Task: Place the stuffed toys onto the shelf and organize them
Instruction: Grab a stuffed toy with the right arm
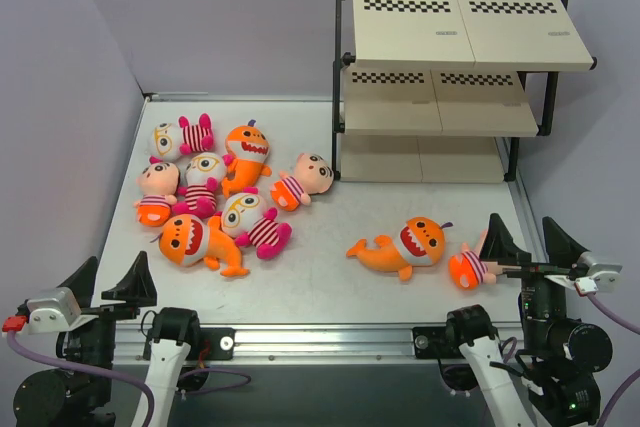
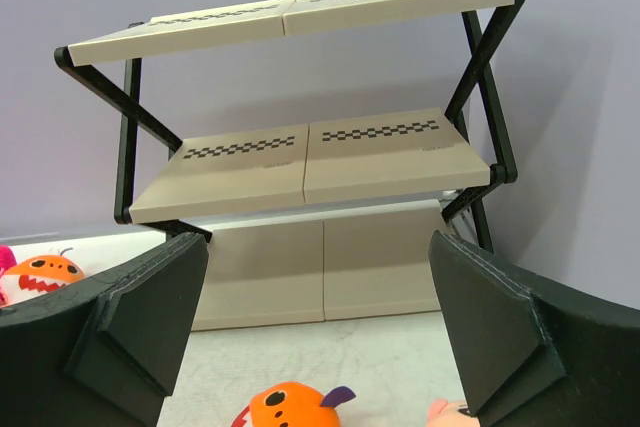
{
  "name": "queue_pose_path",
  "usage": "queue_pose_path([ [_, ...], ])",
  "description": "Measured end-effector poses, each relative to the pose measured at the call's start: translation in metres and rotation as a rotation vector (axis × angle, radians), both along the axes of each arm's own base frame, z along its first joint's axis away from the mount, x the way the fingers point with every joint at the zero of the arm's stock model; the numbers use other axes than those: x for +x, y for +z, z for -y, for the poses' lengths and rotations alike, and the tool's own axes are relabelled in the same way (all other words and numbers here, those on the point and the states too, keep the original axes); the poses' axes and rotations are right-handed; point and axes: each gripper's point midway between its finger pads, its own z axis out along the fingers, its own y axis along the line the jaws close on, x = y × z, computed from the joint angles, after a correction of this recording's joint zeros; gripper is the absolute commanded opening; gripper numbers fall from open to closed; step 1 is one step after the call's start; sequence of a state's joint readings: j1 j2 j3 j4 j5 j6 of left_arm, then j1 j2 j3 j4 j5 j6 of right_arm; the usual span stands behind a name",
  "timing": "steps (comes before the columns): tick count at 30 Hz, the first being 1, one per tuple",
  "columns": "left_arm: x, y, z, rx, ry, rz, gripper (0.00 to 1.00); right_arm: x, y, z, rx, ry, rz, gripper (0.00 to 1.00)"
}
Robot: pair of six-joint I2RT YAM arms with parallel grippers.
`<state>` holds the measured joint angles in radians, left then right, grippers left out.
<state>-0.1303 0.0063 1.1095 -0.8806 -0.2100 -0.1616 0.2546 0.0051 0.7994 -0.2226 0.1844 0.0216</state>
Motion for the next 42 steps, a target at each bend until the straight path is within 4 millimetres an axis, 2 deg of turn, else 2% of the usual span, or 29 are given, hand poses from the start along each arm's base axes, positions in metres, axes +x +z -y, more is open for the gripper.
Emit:
queue_pose_path([
  [10, 0.002, -0.002, 0.000, -0.002, 0.000, -0.005, 0.94, 0.000, 0.000, 0.000, 0.005, 0.003, 0.000, 1.00],
  [15, 0.009, -0.008, -0.002, -0.032, 0.016, -0.023, 0.94, 0.005, -0.001, 0.007, 0.095, -0.038, -0.025, 1.00],
  [20, 0.018, -0.011, 0.001, -0.097, 0.010, -0.018, 0.94, 0.027, -0.006, 0.010, 0.177, -0.090, -0.135, 1.00],
  [23, 0.021, -0.014, 0.003, -0.133, 0.002, -0.026, 0.94, 0.052, -0.011, 0.001, 0.200, -0.093, -0.250, 1.00],
  [27, 0.029, -0.014, 0.008, -0.178, -0.020, -0.040, 0.94, 0.087, -0.037, -0.012, 0.218, -0.102, -0.428, 1.00],
  [31, 0.052, -0.027, 0.020, -0.202, -0.059, -0.125, 0.94, 0.103, -0.076, -0.024, 0.241, -0.094, -0.573, 1.00],
  [35, 0.078, -0.043, 0.034, -0.205, -0.104, -0.254, 0.94, 0.104, -0.110, -0.029, 0.278, -0.101, -0.675, 1.00],
  [39, 0.102, -0.060, 0.049, -0.198, -0.152, -0.382, 0.94, 0.105, -0.128, -0.033, 0.332, -0.115, -0.732, 1.00],
  [42, 0.116, -0.073, 0.061, -0.193, -0.199, -0.468, 0.94, 0.105, -0.158, -0.039, 0.360, -0.121, -0.819, 1.00],
])
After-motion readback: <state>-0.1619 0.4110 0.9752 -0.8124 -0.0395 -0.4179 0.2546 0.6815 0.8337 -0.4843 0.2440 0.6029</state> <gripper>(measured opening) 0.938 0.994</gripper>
